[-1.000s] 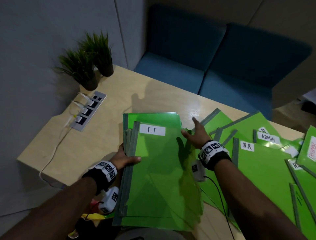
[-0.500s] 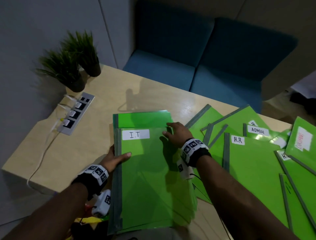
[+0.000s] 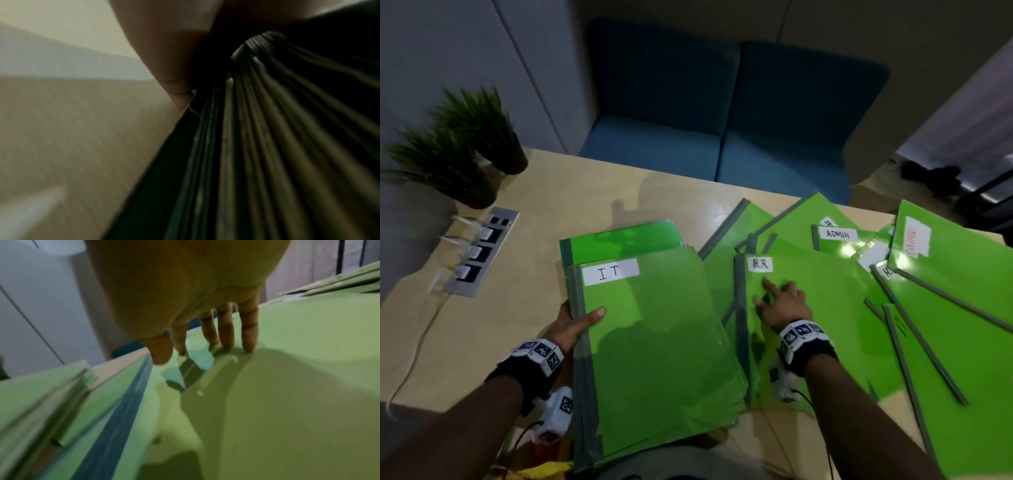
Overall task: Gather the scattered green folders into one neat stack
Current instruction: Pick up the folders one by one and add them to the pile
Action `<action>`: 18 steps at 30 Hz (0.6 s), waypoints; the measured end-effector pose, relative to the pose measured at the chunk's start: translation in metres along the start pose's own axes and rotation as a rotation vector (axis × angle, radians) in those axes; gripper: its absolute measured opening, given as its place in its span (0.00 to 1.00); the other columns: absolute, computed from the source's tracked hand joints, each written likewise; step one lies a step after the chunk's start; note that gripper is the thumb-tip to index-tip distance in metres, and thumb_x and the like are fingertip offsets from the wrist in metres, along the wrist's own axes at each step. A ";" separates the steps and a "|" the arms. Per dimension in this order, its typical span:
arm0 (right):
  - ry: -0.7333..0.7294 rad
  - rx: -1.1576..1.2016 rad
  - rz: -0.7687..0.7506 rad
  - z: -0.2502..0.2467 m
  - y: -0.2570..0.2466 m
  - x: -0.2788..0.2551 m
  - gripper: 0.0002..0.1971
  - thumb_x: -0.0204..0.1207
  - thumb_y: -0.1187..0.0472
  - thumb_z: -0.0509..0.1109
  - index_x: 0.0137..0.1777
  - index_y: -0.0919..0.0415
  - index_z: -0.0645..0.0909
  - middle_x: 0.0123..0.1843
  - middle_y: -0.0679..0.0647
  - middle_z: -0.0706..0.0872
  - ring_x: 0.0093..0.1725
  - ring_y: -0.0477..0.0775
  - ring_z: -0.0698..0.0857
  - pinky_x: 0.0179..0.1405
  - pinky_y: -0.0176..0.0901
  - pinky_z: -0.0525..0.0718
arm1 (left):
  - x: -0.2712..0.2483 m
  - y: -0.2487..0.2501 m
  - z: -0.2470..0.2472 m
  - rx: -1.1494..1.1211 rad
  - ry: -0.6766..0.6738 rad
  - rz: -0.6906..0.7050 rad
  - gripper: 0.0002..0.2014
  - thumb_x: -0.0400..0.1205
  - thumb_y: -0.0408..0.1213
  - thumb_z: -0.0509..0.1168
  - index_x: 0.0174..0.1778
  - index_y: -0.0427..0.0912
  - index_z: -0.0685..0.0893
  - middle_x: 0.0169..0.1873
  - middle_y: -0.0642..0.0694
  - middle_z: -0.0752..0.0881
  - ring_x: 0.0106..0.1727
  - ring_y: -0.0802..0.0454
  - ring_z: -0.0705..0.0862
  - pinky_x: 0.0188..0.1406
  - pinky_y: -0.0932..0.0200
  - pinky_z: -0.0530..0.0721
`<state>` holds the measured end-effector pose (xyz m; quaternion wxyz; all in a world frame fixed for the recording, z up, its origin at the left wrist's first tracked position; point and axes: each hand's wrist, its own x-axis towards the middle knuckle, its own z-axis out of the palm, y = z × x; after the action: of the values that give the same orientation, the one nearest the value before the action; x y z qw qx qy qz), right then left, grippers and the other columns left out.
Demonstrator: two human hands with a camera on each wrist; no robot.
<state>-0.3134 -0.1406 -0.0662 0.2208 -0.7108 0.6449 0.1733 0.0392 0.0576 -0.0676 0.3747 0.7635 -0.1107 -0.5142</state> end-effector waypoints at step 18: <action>0.195 0.469 0.711 0.033 0.138 0.038 0.65 0.38 0.25 0.79 0.72 0.68 0.72 0.73 0.66 0.76 0.72 0.68 0.77 0.68 0.63 0.79 | 0.005 -0.003 0.004 0.012 0.069 0.050 0.38 0.80 0.40 0.70 0.82 0.40 0.59 0.77 0.35 0.71 0.74 0.36 0.73 0.69 0.45 0.70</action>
<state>-0.4454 -0.1643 -0.1263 0.2408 -0.3884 0.8892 0.0195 0.0372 0.0553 -0.0740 0.3863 0.7801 -0.1199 -0.4773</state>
